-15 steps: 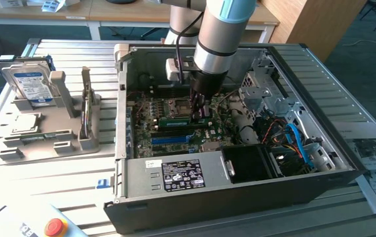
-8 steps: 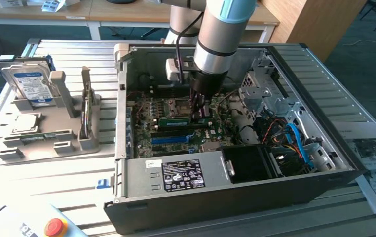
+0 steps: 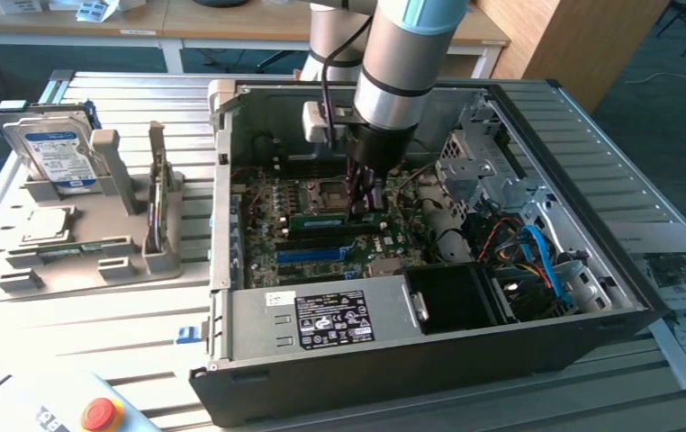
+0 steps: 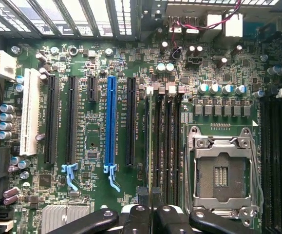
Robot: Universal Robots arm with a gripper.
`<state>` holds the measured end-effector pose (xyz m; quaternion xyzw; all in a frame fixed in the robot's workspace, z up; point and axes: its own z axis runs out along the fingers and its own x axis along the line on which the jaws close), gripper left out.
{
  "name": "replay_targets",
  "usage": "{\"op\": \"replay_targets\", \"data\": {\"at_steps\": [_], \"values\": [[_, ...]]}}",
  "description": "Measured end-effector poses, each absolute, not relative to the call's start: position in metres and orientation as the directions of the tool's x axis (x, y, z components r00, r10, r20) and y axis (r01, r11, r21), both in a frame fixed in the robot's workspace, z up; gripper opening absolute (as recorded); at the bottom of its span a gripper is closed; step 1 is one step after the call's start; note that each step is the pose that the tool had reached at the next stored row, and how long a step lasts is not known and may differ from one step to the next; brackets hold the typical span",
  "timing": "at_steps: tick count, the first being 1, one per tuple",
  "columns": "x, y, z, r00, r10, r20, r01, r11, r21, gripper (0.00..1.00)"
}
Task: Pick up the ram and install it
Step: 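Insert the ram into the slot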
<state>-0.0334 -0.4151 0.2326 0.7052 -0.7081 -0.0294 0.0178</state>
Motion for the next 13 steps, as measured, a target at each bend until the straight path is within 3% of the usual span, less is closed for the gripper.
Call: {"op": "replay_targets", "data": {"at_steps": [13], "values": [[-0.0335, -0.4152, 0.2356, -0.005, -1.000, -0.016, -0.998, 0.004, 0.067, 0.12]]}}
